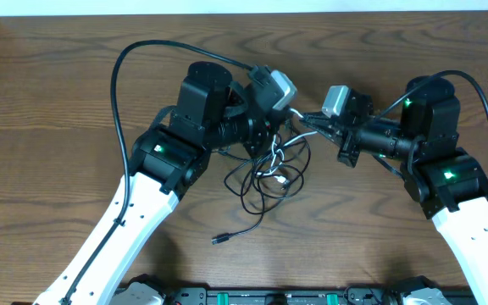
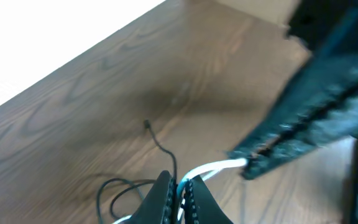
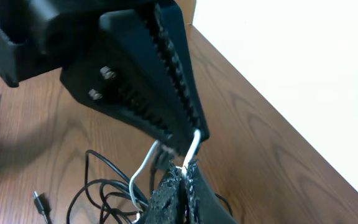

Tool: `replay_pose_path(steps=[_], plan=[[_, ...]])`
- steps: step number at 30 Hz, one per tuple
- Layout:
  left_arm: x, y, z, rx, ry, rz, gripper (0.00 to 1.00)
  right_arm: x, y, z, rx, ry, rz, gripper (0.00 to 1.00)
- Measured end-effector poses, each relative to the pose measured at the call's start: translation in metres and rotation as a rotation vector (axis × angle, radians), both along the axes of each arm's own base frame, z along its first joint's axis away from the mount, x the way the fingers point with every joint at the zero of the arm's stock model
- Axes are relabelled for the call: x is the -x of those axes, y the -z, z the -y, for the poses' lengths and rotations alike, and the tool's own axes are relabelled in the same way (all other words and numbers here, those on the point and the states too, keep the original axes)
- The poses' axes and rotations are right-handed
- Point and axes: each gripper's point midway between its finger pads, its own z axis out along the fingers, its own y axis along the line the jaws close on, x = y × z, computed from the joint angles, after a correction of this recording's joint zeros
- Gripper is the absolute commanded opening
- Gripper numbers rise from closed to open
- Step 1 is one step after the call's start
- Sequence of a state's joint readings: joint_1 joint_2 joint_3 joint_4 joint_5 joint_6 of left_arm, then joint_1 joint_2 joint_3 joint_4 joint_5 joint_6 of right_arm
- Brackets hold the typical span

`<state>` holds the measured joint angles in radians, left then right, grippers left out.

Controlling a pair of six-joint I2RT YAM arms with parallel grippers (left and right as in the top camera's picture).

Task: Untangle cables
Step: 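Lift the left gripper and bring both grippers together over the bundle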

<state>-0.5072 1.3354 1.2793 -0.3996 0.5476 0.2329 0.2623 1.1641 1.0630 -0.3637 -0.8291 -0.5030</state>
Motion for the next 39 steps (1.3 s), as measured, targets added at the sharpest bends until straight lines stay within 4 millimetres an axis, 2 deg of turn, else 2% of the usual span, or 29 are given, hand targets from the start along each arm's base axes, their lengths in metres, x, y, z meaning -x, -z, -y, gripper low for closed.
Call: replay_pose_path(steps=[8, 13, 19, 24, 29, 34, 36, 39], plan=[[-0.031, -0.001, -0.022, -0.015, -0.235, 0.003, 0.08, -0.006, -0.022, -0.003, -0.074, 0.016, 0.030, 0.01], [-0.057, -0.027, -0.033, 0.059, -0.387, 0.090, 0.07, 0.001, -0.020, -0.005, -0.095, -0.006, -0.028, 0.01], [-0.070, -0.058, -0.034, 0.176, -0.449, 0.158, 0.08, 0.005, -0.004, -0.002, -0.071, 0.021, -0.124, 0.01], [-0.060, -0.071, -0.019, 0.262, -0.363, 0.129, 0.08, -0.004, 0.005, 0.000, -0.053, 0.057, -0.143, 0.01], [-0.037, -0.076, 0.000, 0.336, -0.216, 0.043, 0.08, -0.031, 0.014, 0.000, -0.058, 0.117, -0.150, 0.01], [-0.016, -0.080, 0.007, 0.358, -0.123, -0.011, 0.07, -0.054, 0.046, -0.001, -0.039, 0.170, -0.242, 0.01], [-0.013, -0.074, 0.006, 0.339, -0.127, -0.034, 0.08, -0.059, 0.059, -0.002, -0.032, 0.184, -0.288, 0.01], [-0.019, -0.054, -0.005, 0.273, -0.212, -0.072, 0.08, -0.064, 0.074, -0.003, -0.025, 0.197, -0.341, 0.01]])
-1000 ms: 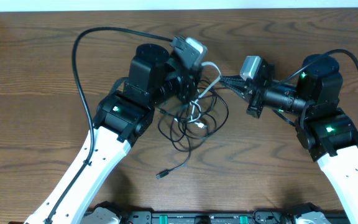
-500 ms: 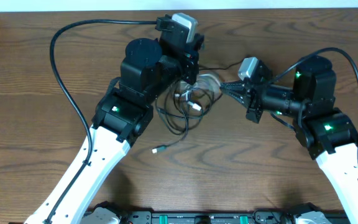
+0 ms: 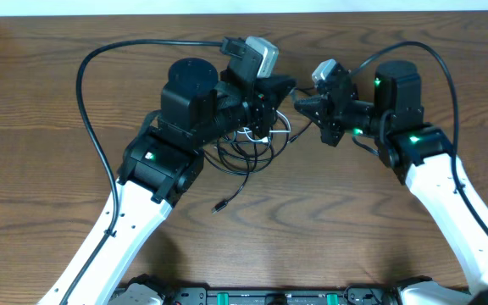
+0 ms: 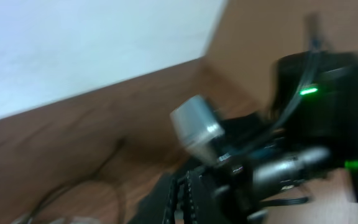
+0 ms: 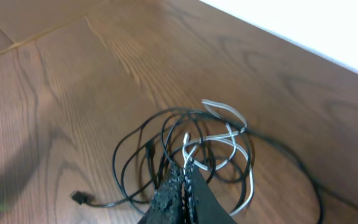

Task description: Untangle cables

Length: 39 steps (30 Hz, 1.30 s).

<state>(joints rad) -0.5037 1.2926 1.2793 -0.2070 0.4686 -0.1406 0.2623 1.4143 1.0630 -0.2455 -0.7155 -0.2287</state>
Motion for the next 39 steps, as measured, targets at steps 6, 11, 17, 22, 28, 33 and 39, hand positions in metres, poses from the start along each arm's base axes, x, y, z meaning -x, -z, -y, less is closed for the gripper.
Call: replay_pose_path(steps=[6, 11, 17, 22, 28, 33, 39], plan=[[-0.025, 0.056, -0.063, -0.260, -0.366, -0.112, 0.16, -0.005, 0.021, -0.004, 0.010, 0.004, -0.060, 0.01], [-0.026, 0.084, -0.116, -0.451, -0.578, -0.170, 0.31, -0.004, 0.051, -0.019, 0.037, -0.037, -0.124, 0.08], [-0.024, 0.103, -0.156, -0.556, -0.699, -0.249, 0.45, 0.000, 0.081, -0.034, 0.071, -0.079, -0.174, 0.37], [-0.022, 0.110, -0.170, -0.574, -0.741, -0.287, 0.50, 0.005, 0.090, -0.042, 0.089, -0.112, -0.177, 0.49], [-0.022, 0.120, -0.171, -0.600, -0.738, -0.318, 0.52, 0.005, 0.119, -0.045, 0.127, -0.120, -0.229, 0.51], [-0.024, 0.127, -0.170, -0.615, -0.735, -0.335, 0.52, 0.008, 0.138, -0.049, 0.150, -0.129, -0.269, 0.50], [-0.026, 0.135, -0.169, -0.628, -0.728, -0.351, 0.52, 0.006, 0.153, -0.047, 0.184, -0.111, -0.282, 0.50]])
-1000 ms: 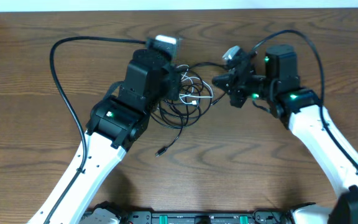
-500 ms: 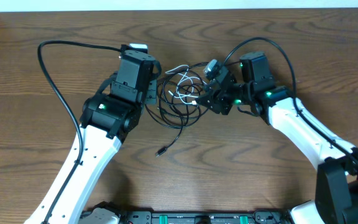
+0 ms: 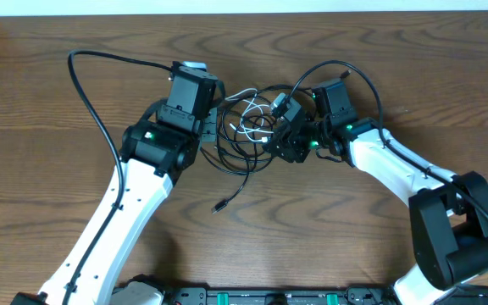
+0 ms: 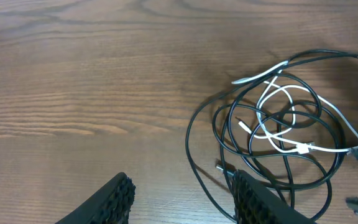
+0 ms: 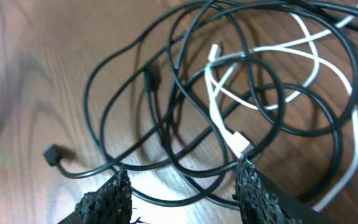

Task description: Untangle cables

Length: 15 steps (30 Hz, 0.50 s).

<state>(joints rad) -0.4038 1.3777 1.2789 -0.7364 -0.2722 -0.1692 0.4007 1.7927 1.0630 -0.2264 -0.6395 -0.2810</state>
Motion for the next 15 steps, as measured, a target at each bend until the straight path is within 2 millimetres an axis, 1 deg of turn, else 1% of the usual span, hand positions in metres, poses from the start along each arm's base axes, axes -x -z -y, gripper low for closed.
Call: replay_pose_path(steps=[3, 8, 11, 12, 13, 15], plan=[[0.000, 0.002, 0.002, 0.004, 0.005, -0.007, 0.52, -0.004, 0.007, 0.004, 0.029, 0.020, 0.003, 0.50], [0.000, 0.003, 0.003, 0.007, 0.008, -0.012, 0.52, -0.010, 0.024, 0.009, 0.075, 0.048, 0.000, 0.48], [0.000, 0.003, 0.003, 0.009, 0.010, -0.013, 0.52, -0.014, 0.027, 0.009, 0.083, 0.053, 0.017, 0.34], [0.000, 0.003, 0.003, 0.009, 0.010, -0.013, 0.52, -0.015, 0.027, 0.009, 0.084, 0.055, 0.022, 0.33], [0.000, 0.004, 0.003, 0.011, 0.011, -0.013, 0.52, -0.017, 0.026, 0.009, 0.082, 0.056, 0.027, 0.33], [0.000, 0.004, 0.004, 0.012, 0.012, -0.014, 0.52, -0.019, 0.025, 0.009, 0.080, 0.060, 0.040, 0.37]])
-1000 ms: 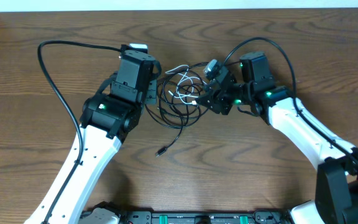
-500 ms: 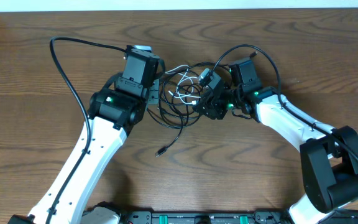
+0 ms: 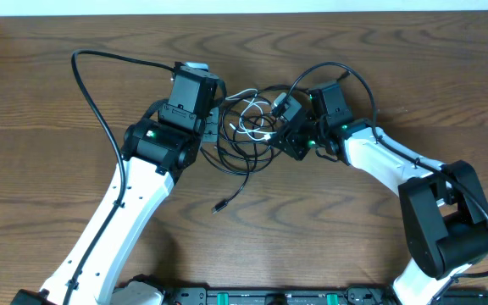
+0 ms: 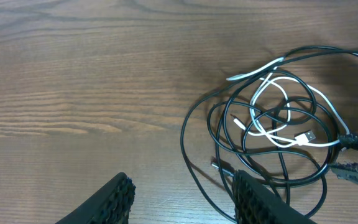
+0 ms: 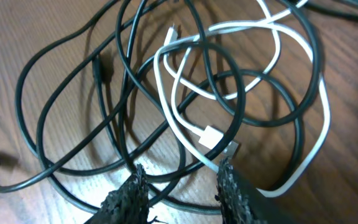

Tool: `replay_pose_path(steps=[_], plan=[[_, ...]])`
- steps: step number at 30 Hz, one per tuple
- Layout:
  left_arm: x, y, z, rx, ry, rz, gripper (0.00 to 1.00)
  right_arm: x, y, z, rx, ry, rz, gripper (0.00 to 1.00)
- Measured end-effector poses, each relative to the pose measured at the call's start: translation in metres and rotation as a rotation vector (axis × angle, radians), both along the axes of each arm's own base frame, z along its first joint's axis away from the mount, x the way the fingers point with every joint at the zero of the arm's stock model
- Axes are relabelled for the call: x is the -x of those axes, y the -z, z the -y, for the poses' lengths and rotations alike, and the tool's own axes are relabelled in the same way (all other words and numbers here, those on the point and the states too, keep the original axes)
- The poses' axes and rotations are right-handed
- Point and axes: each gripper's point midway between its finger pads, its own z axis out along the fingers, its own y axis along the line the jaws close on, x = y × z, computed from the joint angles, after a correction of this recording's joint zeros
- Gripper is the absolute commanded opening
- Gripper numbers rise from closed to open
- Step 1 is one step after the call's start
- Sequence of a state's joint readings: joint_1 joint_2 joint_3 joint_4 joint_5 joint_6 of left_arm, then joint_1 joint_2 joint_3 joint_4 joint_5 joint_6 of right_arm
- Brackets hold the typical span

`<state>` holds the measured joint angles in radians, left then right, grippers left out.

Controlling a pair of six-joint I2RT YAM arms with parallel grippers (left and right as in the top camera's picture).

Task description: Untangle cables

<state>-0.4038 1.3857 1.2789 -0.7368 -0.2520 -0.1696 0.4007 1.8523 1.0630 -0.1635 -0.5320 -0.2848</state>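
A tangle of a black cable (image 3: 242,161) and a white cable (image 3: 257,127) lies on the wooden table between the arms. In the left wrist view the white cable (image 4: 278,118) loops through black cable coils (image 4: 194,124), up and right of my open left gripper (image 4: 185,202). My left gripper (image 3: 216,127) sits at the tangle's left edge. My right gripper (image 5: 182,196) is open low over the tangle, with black strands (image 5: 73,74) passing between its fingers. The white cable's plug (image 5: 219,140) lies just ahead of its right finger. From overhead, my right gripper (image 3: 286,135) is at the tangle's right edge.
A loose black plug end (image 3: 219,206) trails toward the front of the table (image 3: 41,169). The left arm's own supply cable (image 3: 91,85) arcs out to the left. The right arm's cable (image 3: 350,76) loops behind it. A pale wall strip runs along the far edge.
My right gripper has come closer to the tangle and its jaws stand narrower, with the white plug now near its right finger. The left gripper stays open; the tangle has shifted slightly.
First both grippers were shut on the white cable, close together above the table with the tangle hanging below. Then both were still shut, further back. After that both were open with the tangle lying flat between them. Now the right jaws straddle black strands.
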Motion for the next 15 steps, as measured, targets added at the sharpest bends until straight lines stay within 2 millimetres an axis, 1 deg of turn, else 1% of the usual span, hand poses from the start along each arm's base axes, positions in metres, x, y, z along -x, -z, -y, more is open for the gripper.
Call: replay_pose_path(steps=[1, 2, 7, 9, 15], plan=[[-0.0001, 0.0001, 0.0001, 0.000, 0.000, 0.000, 0.52, -0.0009, -0.0002, 0.0002, 0.001, 0.002, 0.004, 0.38], [0.0000, 0.0000, 0.0002, 0.001, 0.001, 0.000, 0.52, -0.0020, -0.0001, 0.0007, 0.005, 0.004, 0.010, 0.45], [0.0001, 0.0003, 0.0006, 0.002, 0.002, -0.001, 0.52, -0.0063, -0.0007, 0.0019, 0.016, 0.009, 0.034, 0.59], [0.0002, 0.0002, 0.0009, 0.004, 0.003, -0.002, 0.52, -0.0073, -0.0010, 0.0021, 0.019, 0.007, 0.043, 0.61], [0.0002, 0.0002, 0.0012, 0.005, 0.004, -0.002, 0.52, -0.0076, -0.0006, 0.0026, 0.031, -0.013, 0.064, 0.61]])
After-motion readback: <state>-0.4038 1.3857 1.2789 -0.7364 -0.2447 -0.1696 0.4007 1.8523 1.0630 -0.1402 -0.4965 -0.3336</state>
